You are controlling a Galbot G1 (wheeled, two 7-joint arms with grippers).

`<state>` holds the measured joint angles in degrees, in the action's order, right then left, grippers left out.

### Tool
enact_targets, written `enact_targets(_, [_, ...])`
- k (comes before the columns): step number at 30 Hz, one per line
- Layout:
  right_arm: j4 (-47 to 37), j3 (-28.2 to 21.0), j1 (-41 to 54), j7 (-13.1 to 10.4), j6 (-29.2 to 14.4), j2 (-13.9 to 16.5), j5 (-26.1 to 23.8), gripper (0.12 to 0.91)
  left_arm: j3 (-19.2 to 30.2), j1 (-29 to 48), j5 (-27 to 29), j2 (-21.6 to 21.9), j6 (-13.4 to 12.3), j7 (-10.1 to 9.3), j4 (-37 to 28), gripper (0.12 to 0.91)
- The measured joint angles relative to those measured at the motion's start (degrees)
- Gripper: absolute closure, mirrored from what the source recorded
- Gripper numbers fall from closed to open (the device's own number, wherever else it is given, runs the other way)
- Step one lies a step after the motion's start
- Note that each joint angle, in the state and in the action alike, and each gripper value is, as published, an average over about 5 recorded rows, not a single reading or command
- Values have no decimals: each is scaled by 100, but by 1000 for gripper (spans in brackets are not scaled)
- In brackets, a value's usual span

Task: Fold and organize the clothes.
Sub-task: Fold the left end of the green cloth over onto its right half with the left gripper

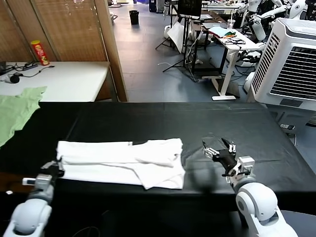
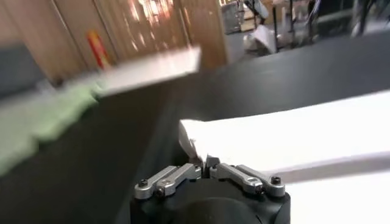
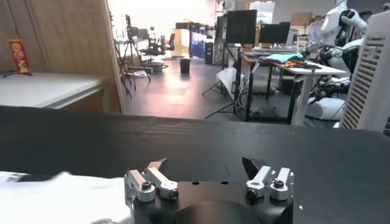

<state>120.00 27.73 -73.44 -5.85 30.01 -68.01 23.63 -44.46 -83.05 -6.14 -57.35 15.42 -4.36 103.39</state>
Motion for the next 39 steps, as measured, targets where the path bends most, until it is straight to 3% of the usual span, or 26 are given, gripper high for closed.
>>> enact_targets(4, [27,-14,-72,-1,-12,-57,-104,227,-35,-107,-61,52,122,-3,208,880])
enact_targets(8, [58,13,-154,-1,-21,-87,-234,227,165,-54,-578,-143,549,-121,666,880])
enact_targets(15, [62,235,-359,2,-107,-117,-405,227,1013,332,-2074,-723,1454,-636,1630,880])
enact_targets(20, [26,428,-520,5,-154,-174,-500,227,1774,629,-3138,-1093,1890,-1041,1902,880])
enact_targets(25, [24,562,-654,15,-191,-224,-591,227,2463,911,-3764,-1448,2055,-1315,2005,880])
enact_targets(28, [25,605,-712,25,-208,-235,-622,227,2791,1065,-3885,-1626,2094,-1372,2034,880])
enact_targets(34, [12,581,-700,55,-234,-211,-642,227,3162,1185,-3842,-1860,2079,-1345,1945,880])
enact_targets(39, [9,485,-624,194,-343,-151,-624,227,3266,1189,-3513,-1993,1966,-1187,1791,870])
